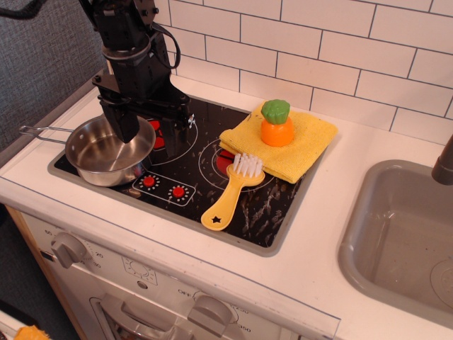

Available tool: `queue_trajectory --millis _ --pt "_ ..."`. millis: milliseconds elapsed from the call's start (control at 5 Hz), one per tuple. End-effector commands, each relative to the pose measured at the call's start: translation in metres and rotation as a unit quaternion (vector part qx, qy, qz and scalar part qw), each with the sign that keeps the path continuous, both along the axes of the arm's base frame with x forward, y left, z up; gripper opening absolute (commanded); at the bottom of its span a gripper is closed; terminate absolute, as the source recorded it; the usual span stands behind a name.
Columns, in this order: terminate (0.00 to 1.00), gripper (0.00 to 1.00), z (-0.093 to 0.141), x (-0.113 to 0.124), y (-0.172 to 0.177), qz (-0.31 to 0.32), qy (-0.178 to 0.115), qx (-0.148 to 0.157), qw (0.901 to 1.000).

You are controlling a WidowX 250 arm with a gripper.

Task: Pick up the orange bottle and place it in the silver pot.

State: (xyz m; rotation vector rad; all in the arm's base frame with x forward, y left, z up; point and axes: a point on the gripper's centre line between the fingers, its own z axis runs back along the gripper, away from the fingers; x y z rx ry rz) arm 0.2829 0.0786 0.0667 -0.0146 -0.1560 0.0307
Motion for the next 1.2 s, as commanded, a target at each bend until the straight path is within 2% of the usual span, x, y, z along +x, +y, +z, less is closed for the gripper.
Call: queue_trajectory --millis 0,600,1000 --pt "0.0 1.0 0.0 0.0 0.0 0.0 0.0 0.0 1.0" --pt "0.0 1.0 0.014 0.071 -0.076 -0.066 -0.025 -0.004 0.9975" --pt "0.0 1.0 0.006 0.109 -0.097 -0.073 -0.022 -0.001 0.9971"
